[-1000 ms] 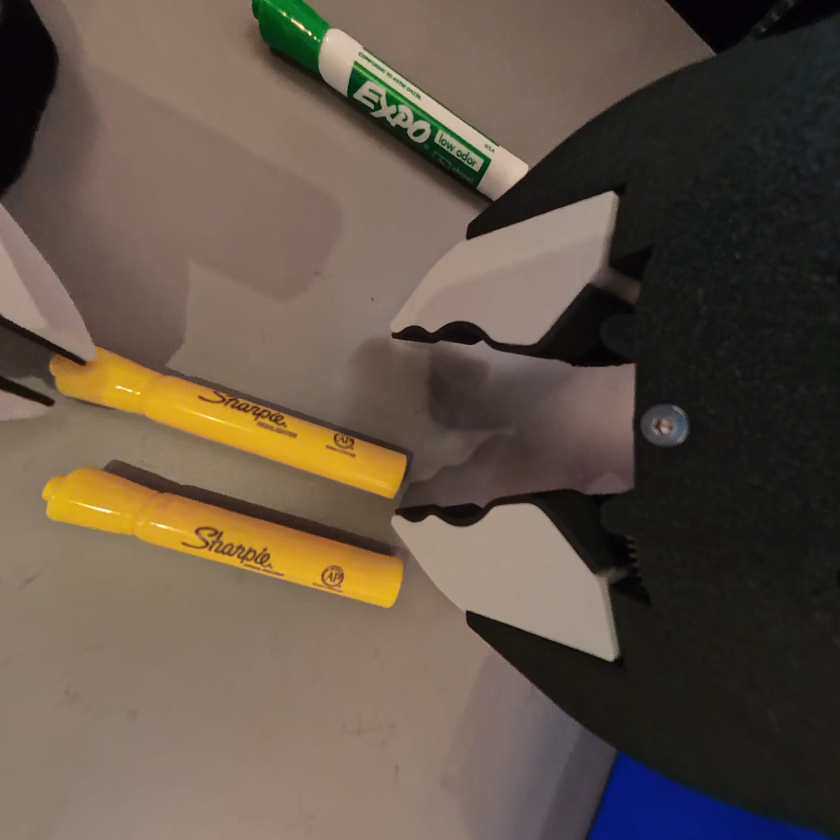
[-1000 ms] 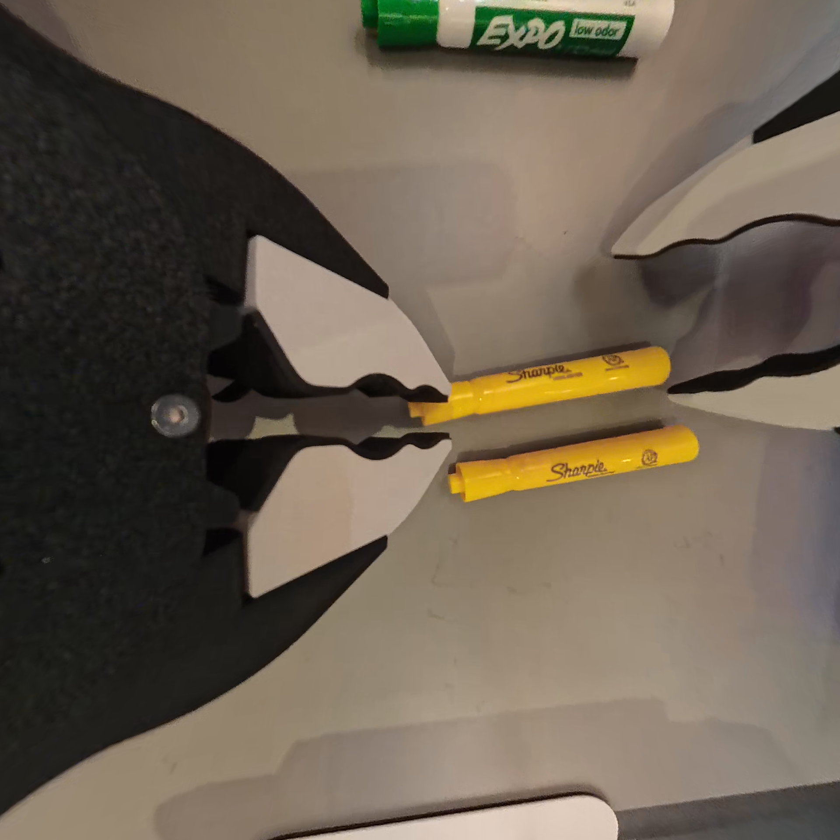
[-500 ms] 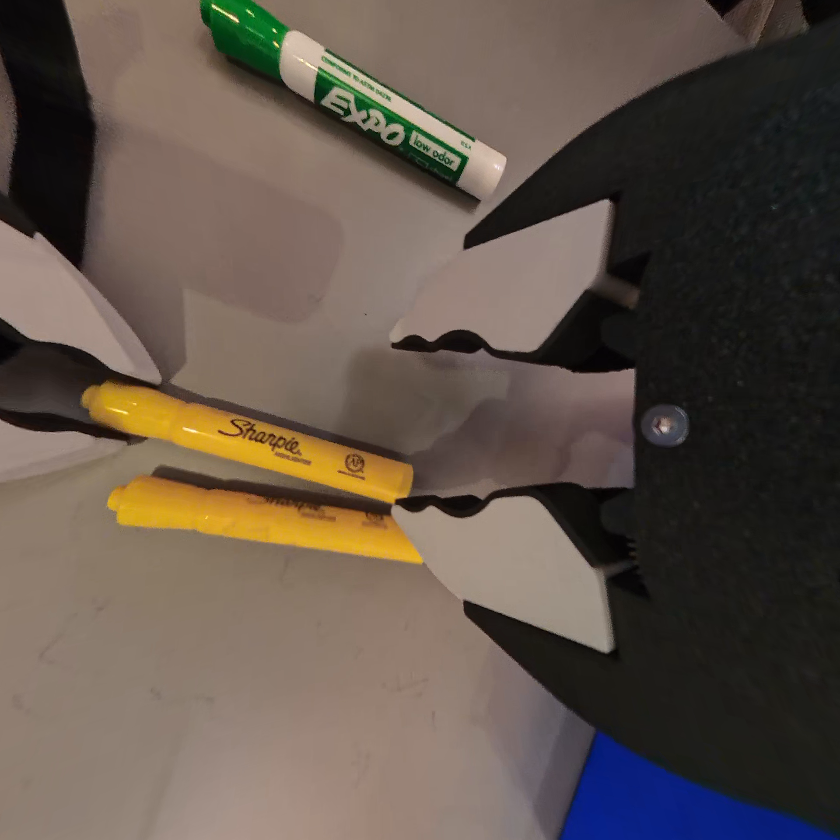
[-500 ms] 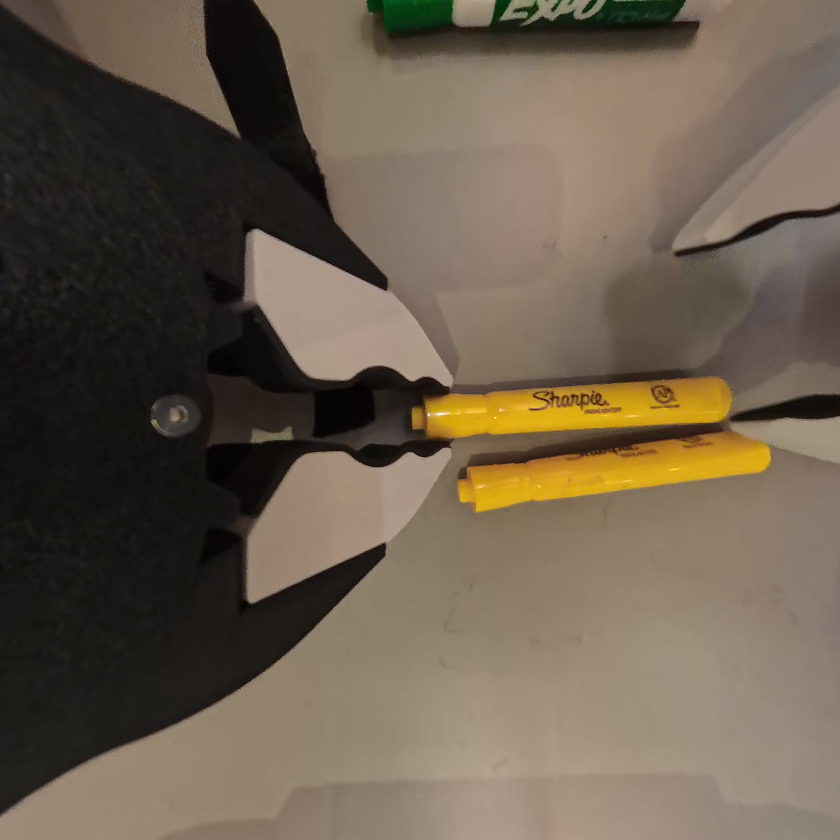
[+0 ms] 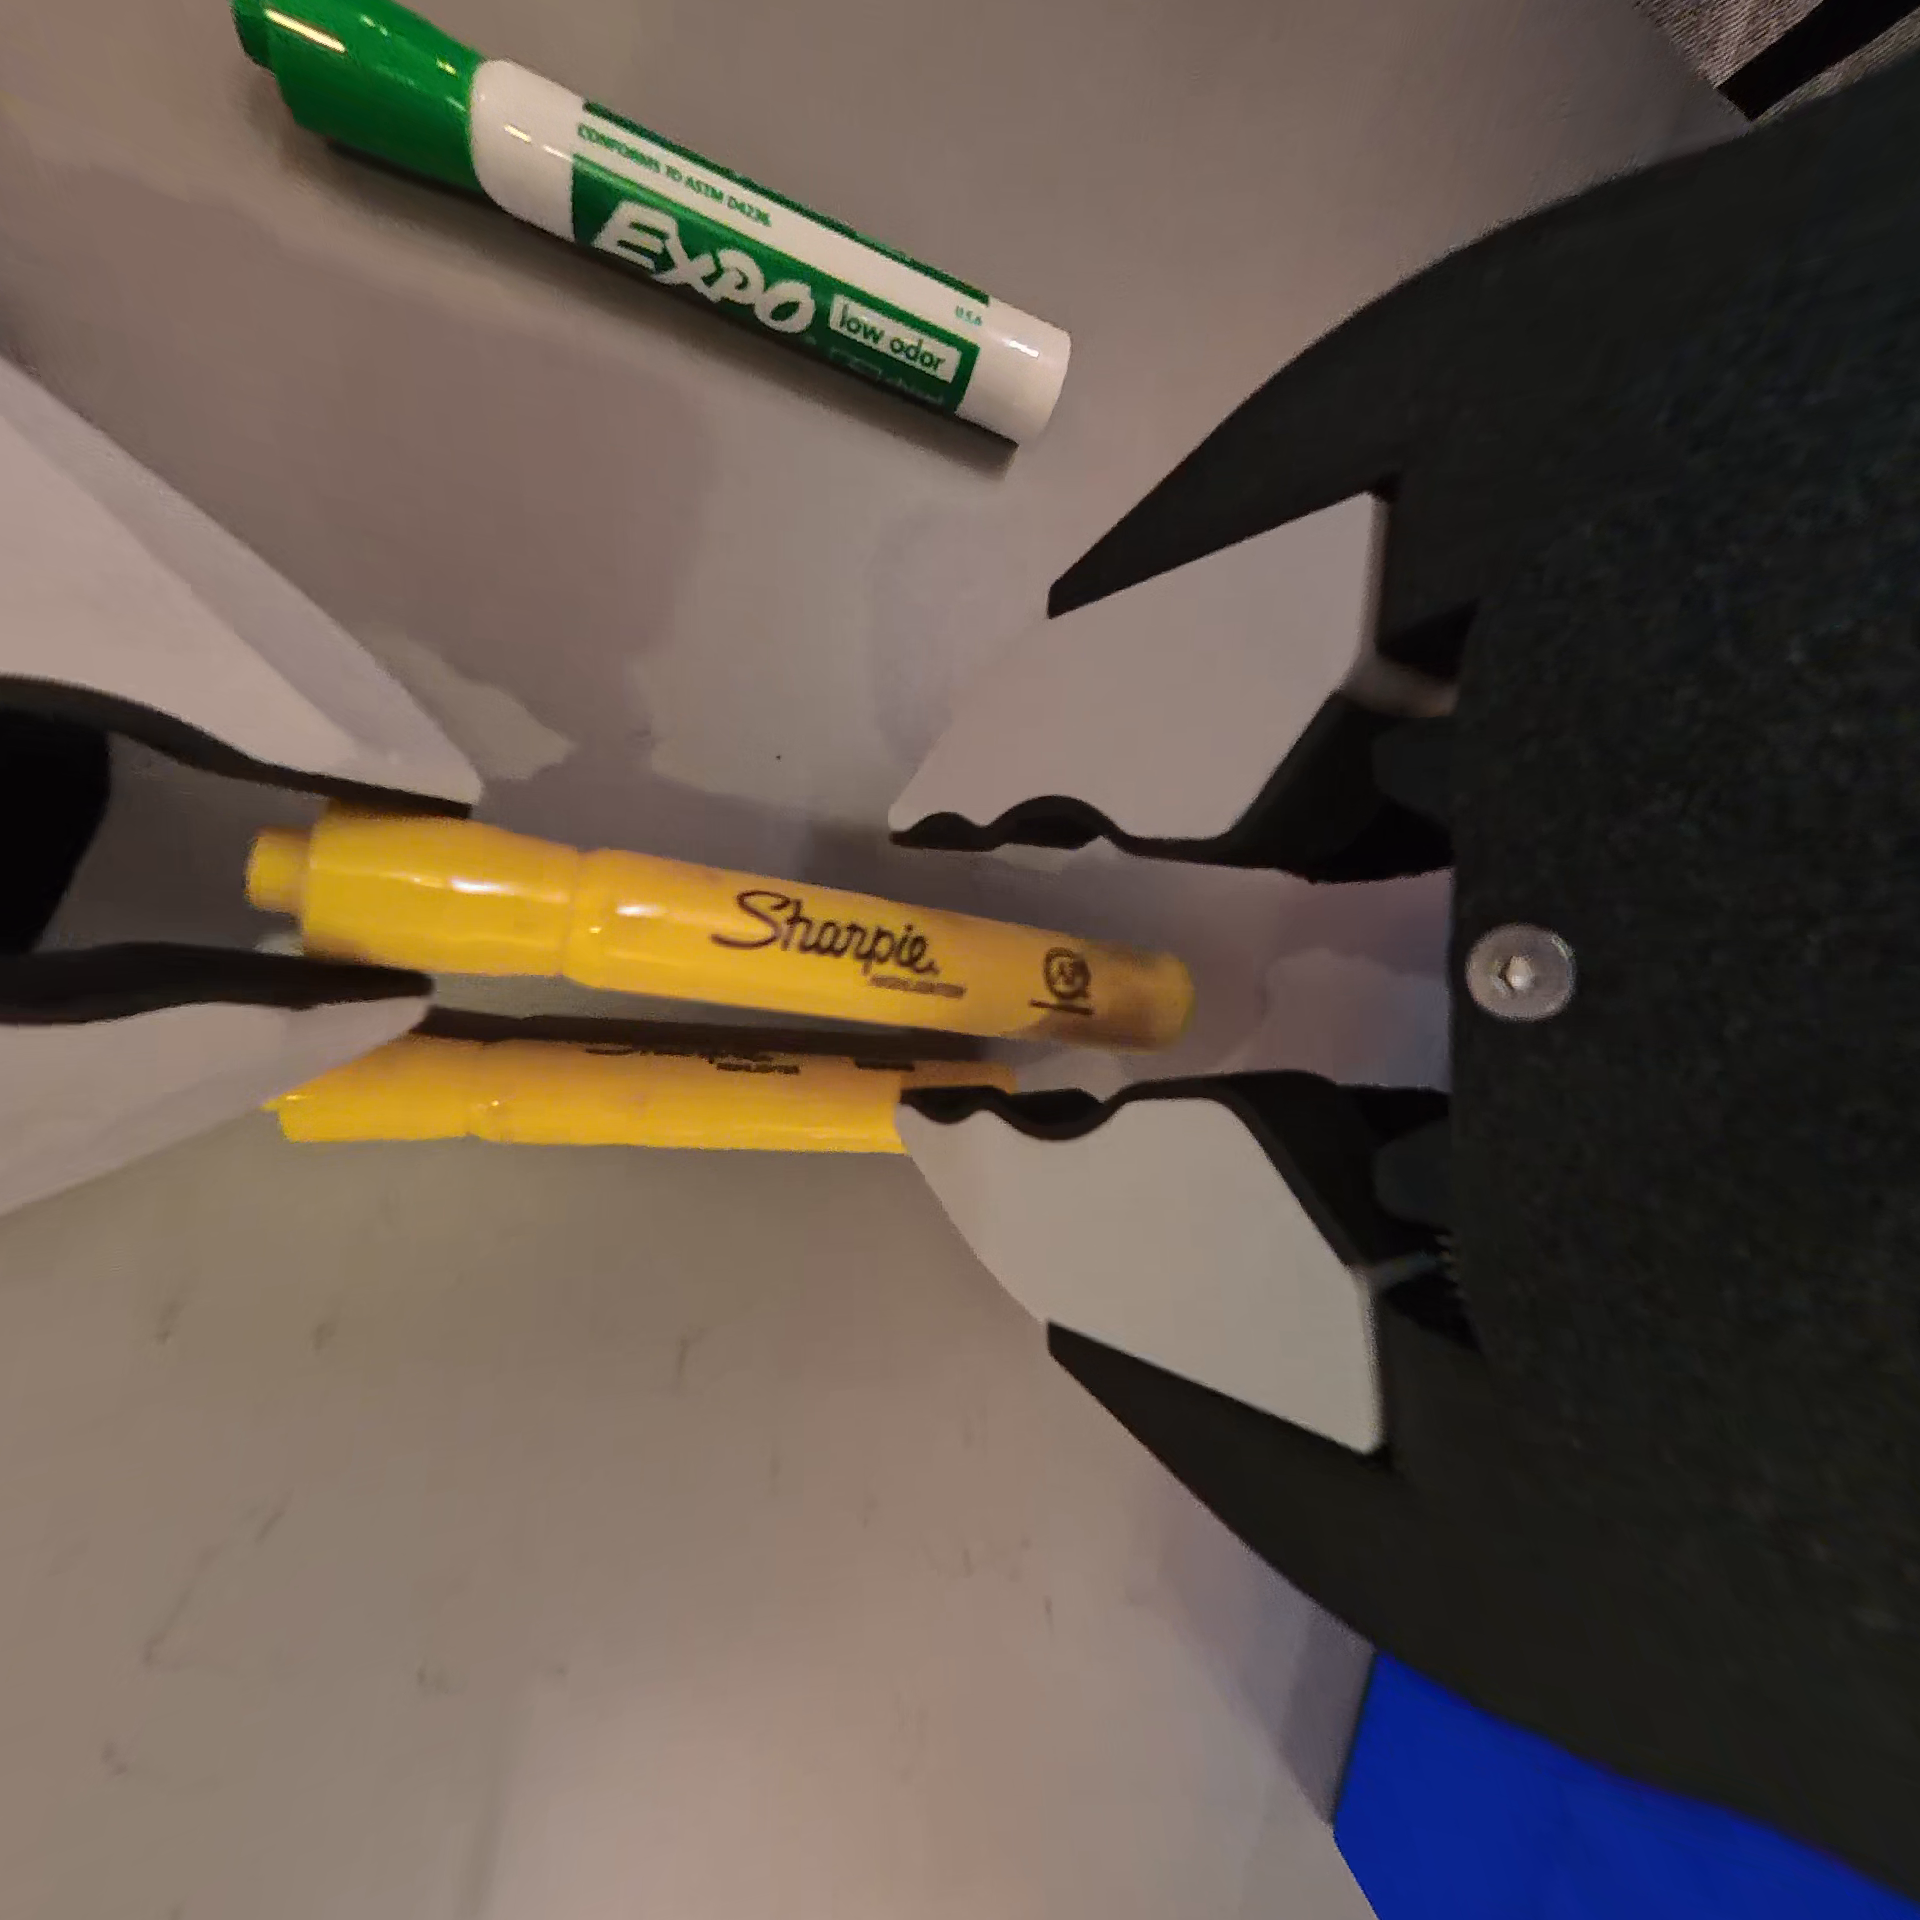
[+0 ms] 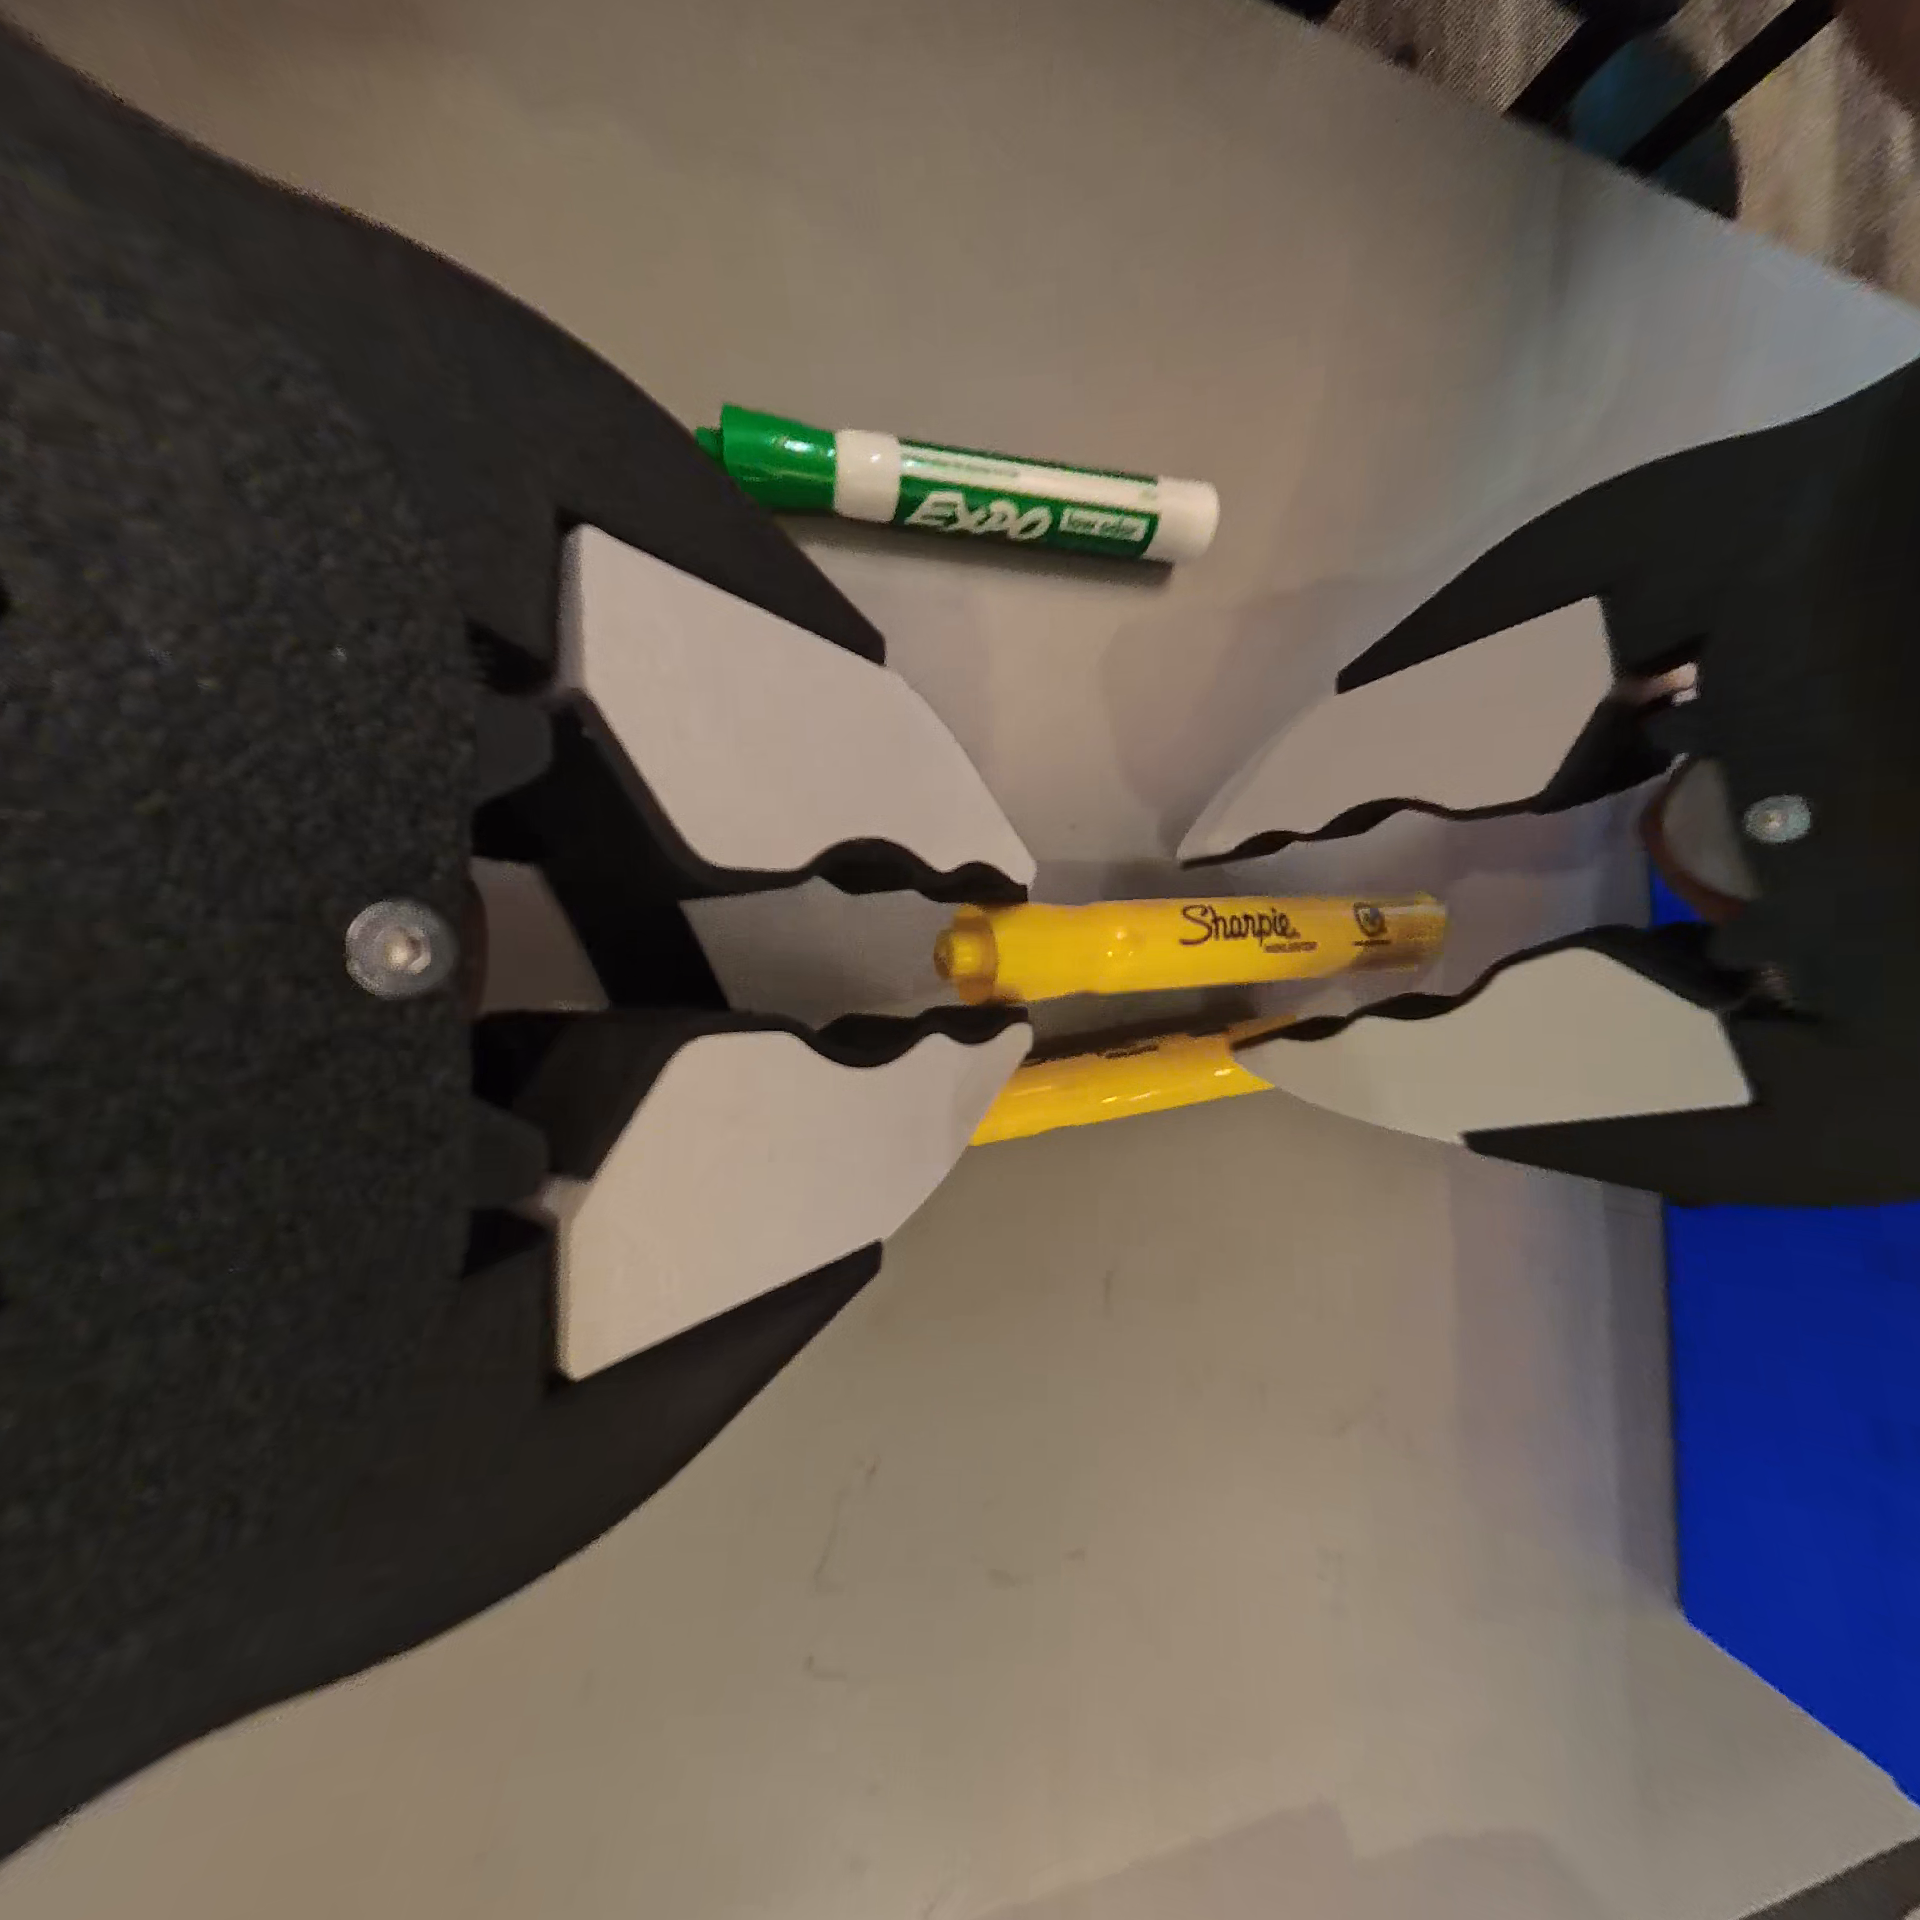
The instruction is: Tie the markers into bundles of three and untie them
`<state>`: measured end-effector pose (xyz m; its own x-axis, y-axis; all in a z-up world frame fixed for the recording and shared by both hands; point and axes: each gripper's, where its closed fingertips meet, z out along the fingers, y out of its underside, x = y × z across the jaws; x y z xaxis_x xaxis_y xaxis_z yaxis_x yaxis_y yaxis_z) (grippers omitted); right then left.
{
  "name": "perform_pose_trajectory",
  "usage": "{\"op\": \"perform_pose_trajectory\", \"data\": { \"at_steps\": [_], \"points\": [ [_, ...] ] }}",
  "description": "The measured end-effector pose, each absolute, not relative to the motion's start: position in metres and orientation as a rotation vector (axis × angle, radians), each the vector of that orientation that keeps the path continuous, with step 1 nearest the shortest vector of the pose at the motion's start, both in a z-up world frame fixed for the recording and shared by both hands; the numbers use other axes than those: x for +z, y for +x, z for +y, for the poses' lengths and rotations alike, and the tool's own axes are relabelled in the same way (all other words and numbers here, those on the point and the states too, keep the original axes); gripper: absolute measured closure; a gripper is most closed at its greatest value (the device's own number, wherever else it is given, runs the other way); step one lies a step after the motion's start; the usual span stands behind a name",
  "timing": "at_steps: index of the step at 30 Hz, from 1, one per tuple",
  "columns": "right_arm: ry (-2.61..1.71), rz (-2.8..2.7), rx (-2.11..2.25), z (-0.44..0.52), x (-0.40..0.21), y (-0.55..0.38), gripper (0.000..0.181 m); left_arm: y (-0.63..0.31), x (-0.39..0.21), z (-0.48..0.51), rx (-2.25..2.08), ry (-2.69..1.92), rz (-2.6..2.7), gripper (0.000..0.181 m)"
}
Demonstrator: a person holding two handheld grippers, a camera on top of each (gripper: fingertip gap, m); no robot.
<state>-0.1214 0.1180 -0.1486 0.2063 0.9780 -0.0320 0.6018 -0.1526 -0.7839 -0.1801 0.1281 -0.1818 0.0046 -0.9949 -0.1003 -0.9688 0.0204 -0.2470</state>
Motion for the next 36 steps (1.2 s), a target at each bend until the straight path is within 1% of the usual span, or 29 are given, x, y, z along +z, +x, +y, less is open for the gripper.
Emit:
{"op": "perform_pose_trajectory", "data": {
  "at_steps": [4, 10, 18, 22, 27, 28, 31, 34, 36],
  "points": [
    [-1.839, -1.462, 0.775, 0.117, -0.152, -0.126, 0.163, -0.178, -0.18, 0.128, -0.149, -2.025, 2.043, 0.139],
    [-1.84, -1.462, 0.791, 0.116, -0.154, -0.127, 0.163, -0.175, -0.177, 0.123, -0.153, -1.992, 2.055, 0.148],
    [-1.808, -1.439, 0.848, 0.113, -0.143, -0.133, 0.163, -0.159, -0.183, 0.118, -0.215, -1.978, 2.057, 0.148],
    [-1.818, -1.45, 0.832, 0.114, -0.146, -0.131, 0.163, -0.147, -0.178, 0.113, -0.272, -1.948, 2.049, 0.161],
    [-1.82, -1.379, 0.829, 0.116, -0.14, -0.124, 0.162, -0.14, -0.174, 0.113, -0.359, -1.976, 1.994, 0.163],
    [-1.824, -1.35, 0.808, 0.117, -0.139, -0.119, 0.16, -0.139, -0.172, 0.113, -0.397, -1.991, 1.968, 0.162],
    [-1.837, -1.261, 0.729, 0.118, -0.133, -0.104, 0.141, -0.138, -0.166, 0.119, -0.512, -2.042, 1.868, 0.163],
    [-1.864, -1.168, 0.748, 0.11, -0.128, -0.099, 0.133, -0.134, -0.158, 0.126, -0.66, -2.101, 1.724, 0.163],
    [-1.92, -1.142, 0.733, 0.105, -0.132, -0.098, 0.132, -0.13, -0.152, 0.131, -0.761, -2.124, 1.632, 0.163]
  ]
}}
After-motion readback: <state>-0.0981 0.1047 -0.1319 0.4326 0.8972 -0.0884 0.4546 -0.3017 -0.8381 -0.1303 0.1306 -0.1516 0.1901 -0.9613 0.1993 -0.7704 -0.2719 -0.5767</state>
